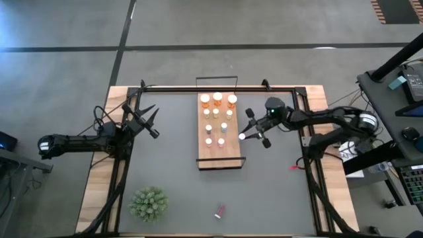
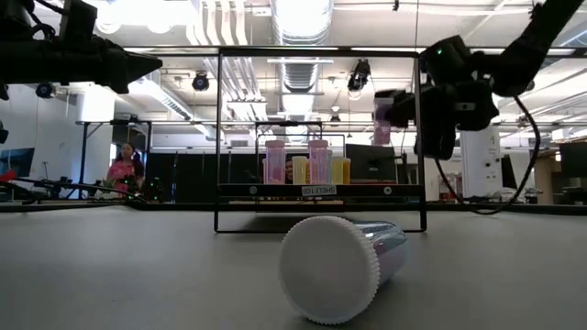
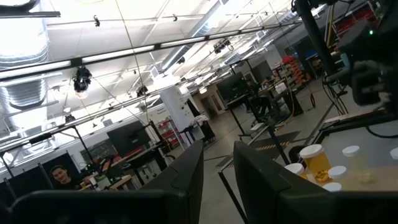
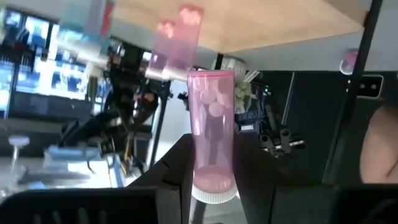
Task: Pick and place medicine bottles onto shelf by color
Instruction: Put the pink pill bottle on the shelf aligned with the other pink bottles
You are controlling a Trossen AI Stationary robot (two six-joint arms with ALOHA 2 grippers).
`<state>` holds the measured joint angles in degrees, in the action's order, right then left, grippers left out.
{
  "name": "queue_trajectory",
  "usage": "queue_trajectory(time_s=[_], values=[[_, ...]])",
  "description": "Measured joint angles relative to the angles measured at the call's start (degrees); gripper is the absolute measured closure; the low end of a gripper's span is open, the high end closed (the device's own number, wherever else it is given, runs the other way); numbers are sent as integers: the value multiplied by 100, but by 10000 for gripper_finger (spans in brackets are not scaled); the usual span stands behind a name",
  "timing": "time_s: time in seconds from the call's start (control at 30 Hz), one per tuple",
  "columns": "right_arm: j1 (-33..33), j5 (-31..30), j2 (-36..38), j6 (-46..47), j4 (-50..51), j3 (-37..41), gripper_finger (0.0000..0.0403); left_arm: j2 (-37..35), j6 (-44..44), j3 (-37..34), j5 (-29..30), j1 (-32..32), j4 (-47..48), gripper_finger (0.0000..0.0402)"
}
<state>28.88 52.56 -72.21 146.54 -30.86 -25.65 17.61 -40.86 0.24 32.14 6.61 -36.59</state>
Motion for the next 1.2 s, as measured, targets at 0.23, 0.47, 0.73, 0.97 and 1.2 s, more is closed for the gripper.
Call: queue_trajectory(time_s=[0.23, 0.47, 0.73, 0.97, 1.2], values=[[-111, 14, -766, 299, -317, -153, 315, 0, 0, 2, 2, 0, -1, 330], [-237, 4, -1308, 419, -787, -229, 314, 0, 0, 1, 0, -1, 1, 330], [-340, 37, -1998, 826, -1910, -236, 314, 0, 0, 1, 1, 0, 0, 330], [-413, 53, -2580, 1151, -2728, -284, 314, 0, 0, 1, 2, 0, -1, 330], [-412, 146, -2734, 1342, -2943, -286, 314, 0, 0, 2, 0, 0, -1, 330]])
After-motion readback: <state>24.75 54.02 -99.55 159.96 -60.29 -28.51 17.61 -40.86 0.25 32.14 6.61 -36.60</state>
